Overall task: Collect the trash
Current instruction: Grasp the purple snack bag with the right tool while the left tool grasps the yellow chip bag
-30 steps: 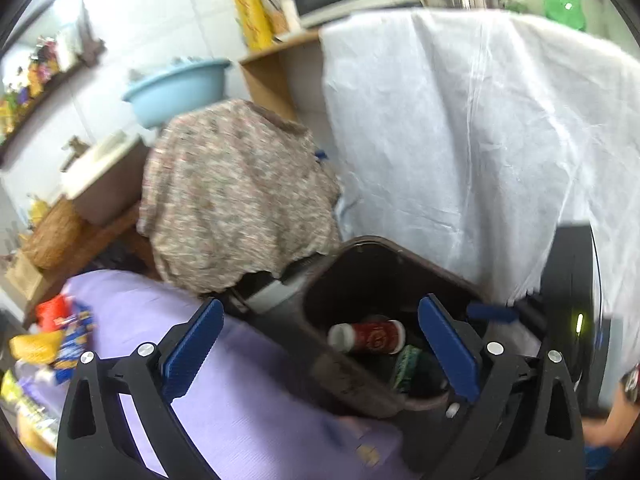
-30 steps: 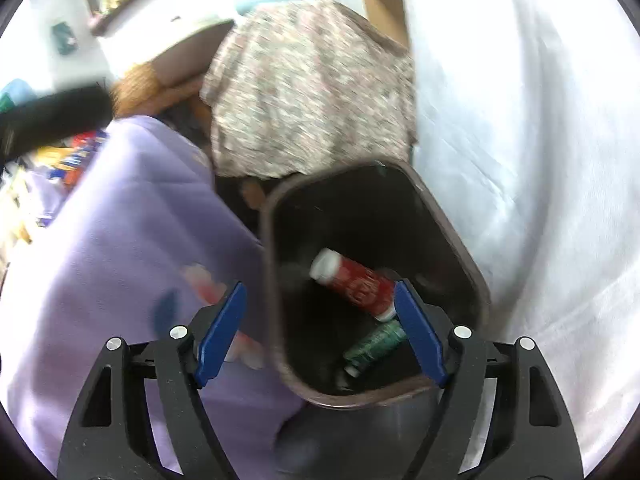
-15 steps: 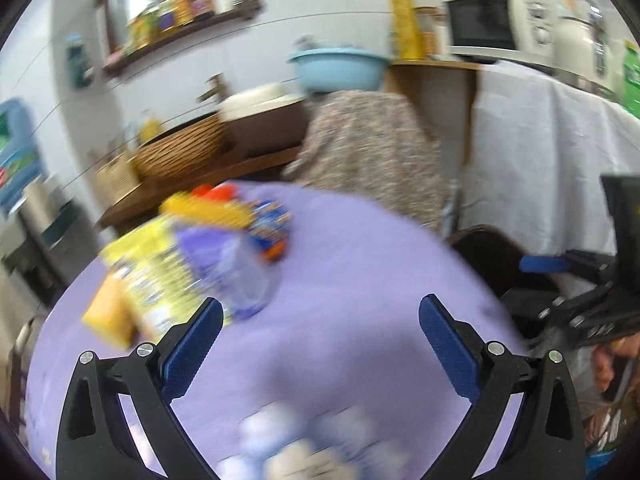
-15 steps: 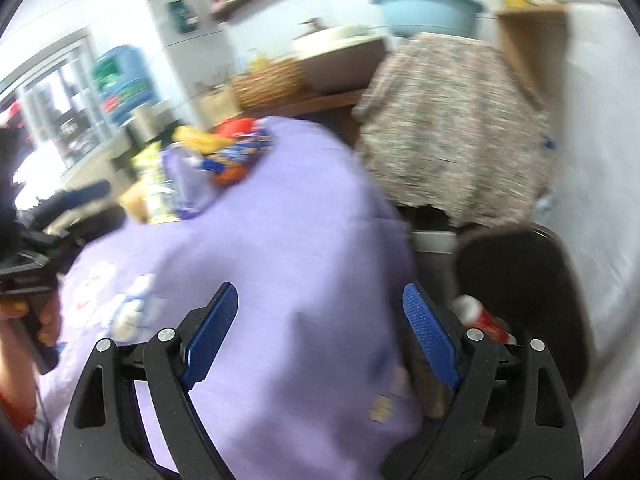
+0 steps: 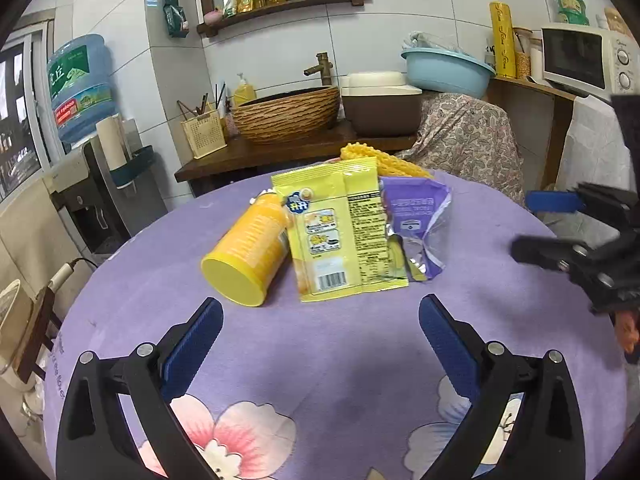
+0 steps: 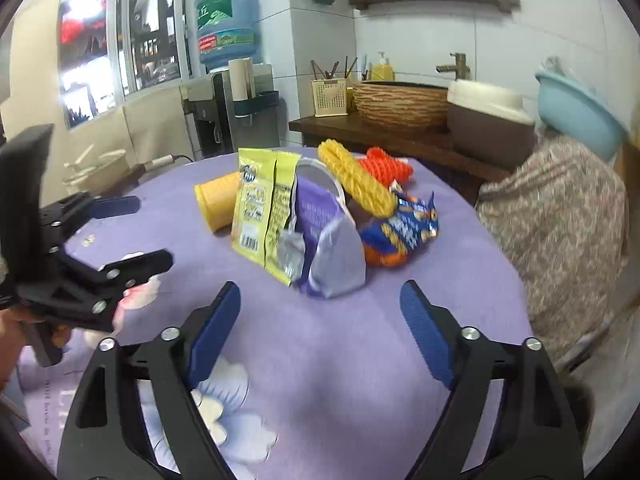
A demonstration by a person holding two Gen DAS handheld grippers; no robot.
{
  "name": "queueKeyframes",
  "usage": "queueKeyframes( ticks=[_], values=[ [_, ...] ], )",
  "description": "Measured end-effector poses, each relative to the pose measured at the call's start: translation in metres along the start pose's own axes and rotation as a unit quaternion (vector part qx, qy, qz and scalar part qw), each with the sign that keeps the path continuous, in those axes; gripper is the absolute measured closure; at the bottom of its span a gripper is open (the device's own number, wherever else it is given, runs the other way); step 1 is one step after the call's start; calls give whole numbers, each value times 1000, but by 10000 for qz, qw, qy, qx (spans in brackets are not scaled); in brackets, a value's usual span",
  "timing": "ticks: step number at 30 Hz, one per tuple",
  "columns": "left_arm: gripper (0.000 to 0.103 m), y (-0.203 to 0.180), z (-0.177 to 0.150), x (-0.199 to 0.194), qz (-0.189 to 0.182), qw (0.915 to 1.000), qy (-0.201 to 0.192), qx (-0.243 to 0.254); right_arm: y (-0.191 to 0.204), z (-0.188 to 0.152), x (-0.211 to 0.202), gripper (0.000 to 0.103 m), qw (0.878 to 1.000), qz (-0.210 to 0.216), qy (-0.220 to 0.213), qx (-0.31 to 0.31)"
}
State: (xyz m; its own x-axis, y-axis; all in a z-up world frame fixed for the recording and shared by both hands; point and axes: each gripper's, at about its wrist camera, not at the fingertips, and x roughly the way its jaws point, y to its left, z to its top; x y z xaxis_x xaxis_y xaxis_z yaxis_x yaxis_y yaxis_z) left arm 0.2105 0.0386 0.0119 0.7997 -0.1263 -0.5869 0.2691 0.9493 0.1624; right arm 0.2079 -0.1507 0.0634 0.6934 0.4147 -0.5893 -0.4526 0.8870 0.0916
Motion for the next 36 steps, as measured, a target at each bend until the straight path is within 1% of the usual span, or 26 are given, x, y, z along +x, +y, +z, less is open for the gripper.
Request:
queueKeyframes(
  ticks=[3, 5, 8, 10, 11, 12, 14, 16, 18, 19, 22, 25, 27, 31, 33, 35, 36],
  values=[
    [6, 8, 2, -1, -51, 9999, -109, 52, 3, 14, 24, 32, 9998, -26, 140, -152],
    [6, 14, 5, 3, -77, 9999, -116, 32, 7, 20, 37, 39, 9993, -106, 183, -299],
    [6, 23, 8, 13, -176, 9998, 4, -131, 9, 26, 53, 40, 9985, -290, 167, -435],
    [6, 30, 8, 19, -253, 9994, 70, -242, 6, 28, 62, 40, 9988, -326, 153, -345],
    [6, 32, 8, 22, -255, 9993, 90, -276, 3, 28, 66, 42, 9990, -320, 172, -242],
    [6, 34, 7, 25, -260, 9992, 99, -298, -3, 30, 71, 45, 9994, -275, 213, -60],
    [6, 36, 8, 29, -278, 9990, 123, -337, -13, 32, 79, 70, 9991, -147, 298, 260],
    [6, 40, 10, 33, -282, 9988, 135, -377, -21, 32, 82, 71, 9983, -62, 275, 508],
    [6, 43, 13, 37, -350, 9986, 120, -380, -21, 29, 82, 73, 9982, -19, 257, 534],
    [6, 44, 15, 38, -354, 9987, 103, -355, -20, 26, 80, 78, 9985, -28, 244, 496],
    [6, 47, 25, 46, -340, 9992, 17, -200, -18, 19, 71, 86, 9982, 116, 203, 551],
    [6, 52, 33, 57, -439, 9990, -36, -112, -18, 14, 59, 86, 9981, 113, 139, 587],
    [6, 54, 36, 59, -675, 9976, -158, -85, -18, 8, 50, 87, 9981, 135, 108, 587],
    [6, 45, 36, 56, -1078, 9932, -406, 159, -19, 2, 42, 87, 9984, 79, 137, 547],
    [9, 39, 35, 56, -1295, 9904, -425, 225, -22, -1, 41, 87, 9981, 58, 147, 594],
    [19, 34, 36, 55, -1478, 9878, -402, 278, -25, -3, 40, 87, 9977, 58, 152, 654],
    [21, 32, 35, 54, -1586, 9860, -413, 318, -26, -4, 40, 87, 9976, 61, 148, 672]
  ],
)
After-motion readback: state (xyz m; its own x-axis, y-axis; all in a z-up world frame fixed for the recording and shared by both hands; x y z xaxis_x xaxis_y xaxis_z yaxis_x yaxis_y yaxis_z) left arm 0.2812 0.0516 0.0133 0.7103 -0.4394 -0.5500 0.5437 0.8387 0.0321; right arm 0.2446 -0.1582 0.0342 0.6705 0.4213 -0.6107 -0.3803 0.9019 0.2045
